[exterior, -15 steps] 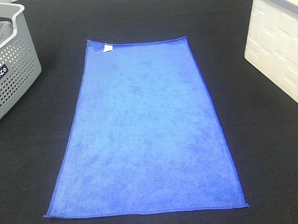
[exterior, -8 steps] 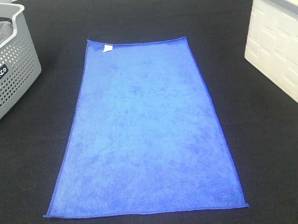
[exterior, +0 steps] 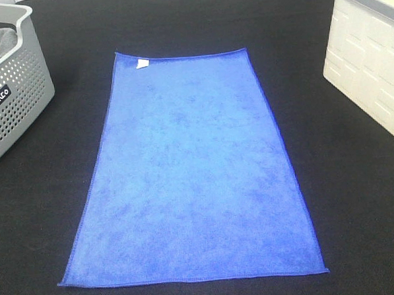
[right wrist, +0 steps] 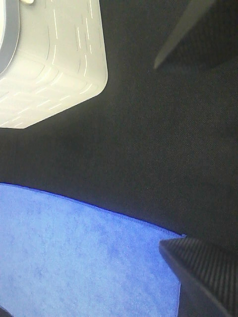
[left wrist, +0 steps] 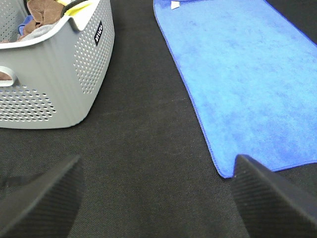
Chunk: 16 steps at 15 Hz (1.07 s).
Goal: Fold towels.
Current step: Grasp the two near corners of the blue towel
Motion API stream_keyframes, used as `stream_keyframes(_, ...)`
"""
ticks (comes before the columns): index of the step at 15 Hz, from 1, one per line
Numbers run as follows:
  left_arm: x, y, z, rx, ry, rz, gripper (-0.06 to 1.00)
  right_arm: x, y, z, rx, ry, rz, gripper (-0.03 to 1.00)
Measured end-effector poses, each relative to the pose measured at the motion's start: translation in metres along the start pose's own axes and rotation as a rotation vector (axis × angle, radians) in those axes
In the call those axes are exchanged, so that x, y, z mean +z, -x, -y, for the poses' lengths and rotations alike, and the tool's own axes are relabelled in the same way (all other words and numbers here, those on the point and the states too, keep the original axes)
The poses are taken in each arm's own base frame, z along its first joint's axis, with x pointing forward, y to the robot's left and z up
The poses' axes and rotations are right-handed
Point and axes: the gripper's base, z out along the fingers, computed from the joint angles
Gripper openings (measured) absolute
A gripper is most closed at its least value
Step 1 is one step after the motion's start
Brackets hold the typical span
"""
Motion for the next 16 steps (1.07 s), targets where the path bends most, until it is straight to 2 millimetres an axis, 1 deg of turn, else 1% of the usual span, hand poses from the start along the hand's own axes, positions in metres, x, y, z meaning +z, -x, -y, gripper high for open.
stream_keyframes(2,0.000,0.001,0.001,-0.040,-0.007,0.010,0.78,0.000,0.001,0.000,0.000,-0.002,0.011,0.83)
stream_keyframes(4,-0.001,0.011,0.000,-0.080,0.000,0.088,0.77,0.001,0.008,0.001,0.012,-0.007,0.049,0.83)
stream_keyframes(5,0.002,0.020,-0.002,-0.099,0.003,0.135,0.77,0.004,0.015,0.002,0.042,-0.006,0.067,0.82)
stream_keyframes(7,0.019,0.033,-0.003,-0.207,-0.031,0.176,0.77,0.019,0.027,0.005,0.131,-0.006,0.035,0.82)
stream_keyframes(8,0.032,0.037,-0.004,-0.269,-0.056,0.158,0.77,0.031,0.032,0.007,0.167,-0.004,-0.016,0.82)
stream_keyframes(9,0.048,0.041,-0.004,-0.338,-0.079,0.111,0.77,0.048,0.037,0.009,0.192,0.002,-0.105,0.82)
stream_keyframes(10,0.070,0.045,-0.004,-0.444,-0.118,0.022,0.76,0.062,0.039,0.010,0.216,0.014,-0.182,0.81)
stream_keyframes(12,0.102,0.047,-0.005,-0.570,-0.138,-0.130,0.76,0.090,0.041,0.011,0.273,0.042,-0.321,0.81)
stream_keyframes(13,0.118,0.045,-0.006,-0.615,-0.131,-0.204,0.76,0.104,0.041,0.012,0.296,0.048,-0.382,0.81)
stream_keyframes(16,0.167,0.029,-0.009,-0.641,-0.129,-0.445,0.76,0.147,0.035,0.016,0.341,0.040,-0.546,0.81)
